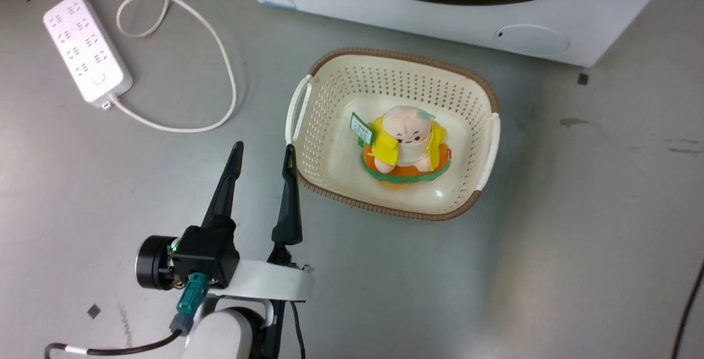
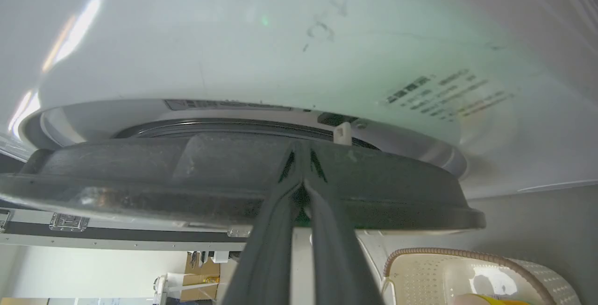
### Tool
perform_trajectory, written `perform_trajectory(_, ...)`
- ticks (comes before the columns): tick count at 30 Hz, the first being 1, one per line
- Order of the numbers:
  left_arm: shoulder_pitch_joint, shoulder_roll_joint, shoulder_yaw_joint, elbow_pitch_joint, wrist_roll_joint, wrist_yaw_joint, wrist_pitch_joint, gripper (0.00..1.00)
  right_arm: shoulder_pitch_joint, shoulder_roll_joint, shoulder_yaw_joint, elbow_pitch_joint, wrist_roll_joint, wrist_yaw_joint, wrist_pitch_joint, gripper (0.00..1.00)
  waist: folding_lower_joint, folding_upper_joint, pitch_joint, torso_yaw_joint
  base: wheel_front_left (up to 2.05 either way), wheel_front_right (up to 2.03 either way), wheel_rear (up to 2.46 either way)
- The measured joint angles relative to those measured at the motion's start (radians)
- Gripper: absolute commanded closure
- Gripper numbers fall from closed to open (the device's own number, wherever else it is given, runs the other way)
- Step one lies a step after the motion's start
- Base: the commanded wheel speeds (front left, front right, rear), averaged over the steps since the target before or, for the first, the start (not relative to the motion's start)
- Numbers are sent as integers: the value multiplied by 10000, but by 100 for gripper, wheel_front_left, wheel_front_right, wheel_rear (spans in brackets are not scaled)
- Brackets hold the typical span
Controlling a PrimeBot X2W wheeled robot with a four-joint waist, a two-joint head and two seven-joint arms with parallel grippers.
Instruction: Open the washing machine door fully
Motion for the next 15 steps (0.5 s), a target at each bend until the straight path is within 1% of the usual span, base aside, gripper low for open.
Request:
perform_trajectory(7, -174, 0, -140, -35, -82, 163, -140, 0, -1364, -481, -679, 1406, 134, -2, 541, 100, 0, 0, 383, 228, 0, 0, 0)
perform_trajectory(11, -318, 0, -295, -35, -173, 245, -211, 0, -1894, -727, -988, 1923, 209, -13, 1114, 100, 0, 0, 559, 331, 0, 0, 0)
perform_trajectory(15, -408, 0, -368, -21, -217, 301, -299, 0, -2084, -917, -1198, 2320, 205, -13, 1559, 100, 0, 0, 585, 422, 0, 0, 0)
